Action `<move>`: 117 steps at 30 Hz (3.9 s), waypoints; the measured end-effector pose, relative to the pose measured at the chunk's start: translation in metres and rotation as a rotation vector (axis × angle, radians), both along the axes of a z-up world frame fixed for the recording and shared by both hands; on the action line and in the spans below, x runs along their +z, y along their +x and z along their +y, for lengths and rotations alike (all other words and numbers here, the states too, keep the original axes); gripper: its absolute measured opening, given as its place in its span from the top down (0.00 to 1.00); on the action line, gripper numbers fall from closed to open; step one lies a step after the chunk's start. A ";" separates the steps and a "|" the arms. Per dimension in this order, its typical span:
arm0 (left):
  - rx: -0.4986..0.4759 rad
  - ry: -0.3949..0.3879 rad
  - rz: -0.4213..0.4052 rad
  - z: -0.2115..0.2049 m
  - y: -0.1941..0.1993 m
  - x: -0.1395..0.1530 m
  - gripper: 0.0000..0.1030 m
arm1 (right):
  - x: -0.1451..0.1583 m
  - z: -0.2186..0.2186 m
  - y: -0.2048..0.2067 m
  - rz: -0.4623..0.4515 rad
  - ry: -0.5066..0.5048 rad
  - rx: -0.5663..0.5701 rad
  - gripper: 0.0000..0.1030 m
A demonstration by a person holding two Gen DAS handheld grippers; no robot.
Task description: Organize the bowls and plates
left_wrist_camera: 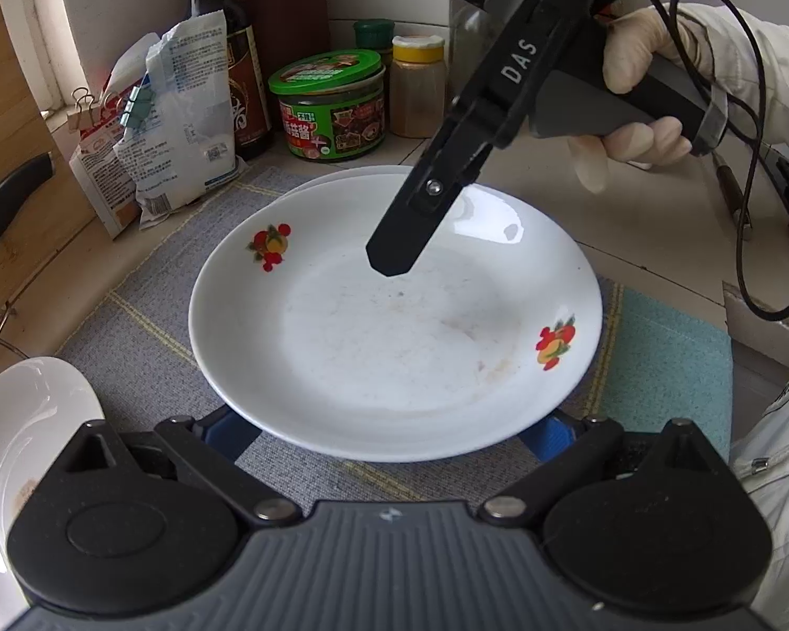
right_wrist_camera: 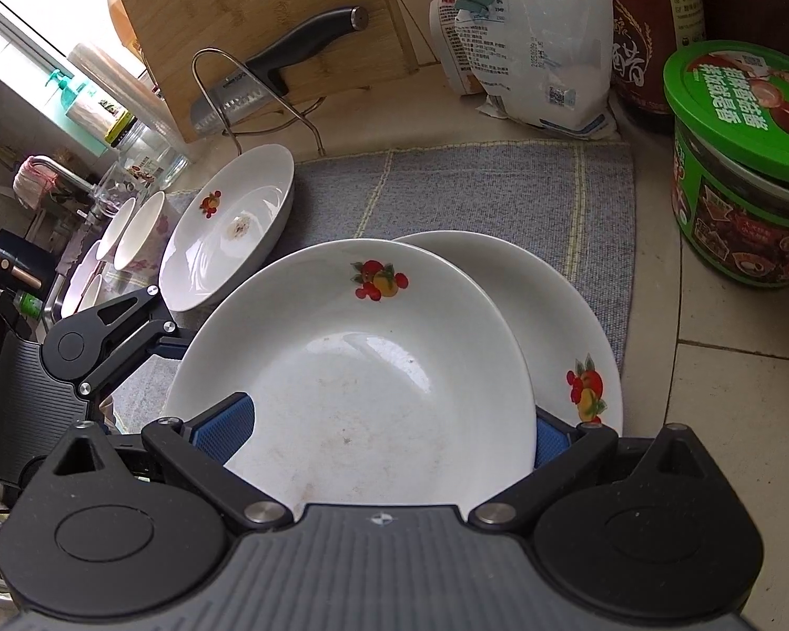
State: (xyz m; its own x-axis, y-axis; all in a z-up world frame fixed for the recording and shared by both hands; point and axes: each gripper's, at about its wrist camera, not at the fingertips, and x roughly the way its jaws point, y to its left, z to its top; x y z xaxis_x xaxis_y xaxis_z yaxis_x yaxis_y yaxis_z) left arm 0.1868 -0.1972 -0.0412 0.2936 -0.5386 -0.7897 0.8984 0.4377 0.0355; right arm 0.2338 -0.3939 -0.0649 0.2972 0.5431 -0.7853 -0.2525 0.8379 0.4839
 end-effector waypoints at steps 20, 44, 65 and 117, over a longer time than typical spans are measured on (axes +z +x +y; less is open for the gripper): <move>-0.014 0.005 0.020 -0.004 0.011 -0.003 0.03 | -0.001 -0.014 -0.008 0.000 0.005 -0.042 0.00; -0.034 0.000 -0.019 -0.008 0.007 0.003 0.03 | 0.017 -0.012 -0.023 -0.031 -0.114 -0.085 0.00; 0.150 -0.073 -0.034 0.012 -0.003 0.026 0.03 | 0.027 -0.008 -0.043 -0.076 -0.207 -0.079 0.00; 0.765 -0.072 -0.022 0.157 0.034 -0.018 0.00 | 0.036 0.176 0.019 -0.174 -0.156 0.197 0.00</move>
State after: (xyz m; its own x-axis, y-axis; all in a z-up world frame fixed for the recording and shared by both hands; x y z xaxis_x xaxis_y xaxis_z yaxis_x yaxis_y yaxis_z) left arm 0.2210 -0.0405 -0.0597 0.6207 -0.2293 -0.7497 0.3440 0.9390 -0.0024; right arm 0.2532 -0.2180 -0.0292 0.3355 0.4808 -0.8101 -0.4855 0.8252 0.2887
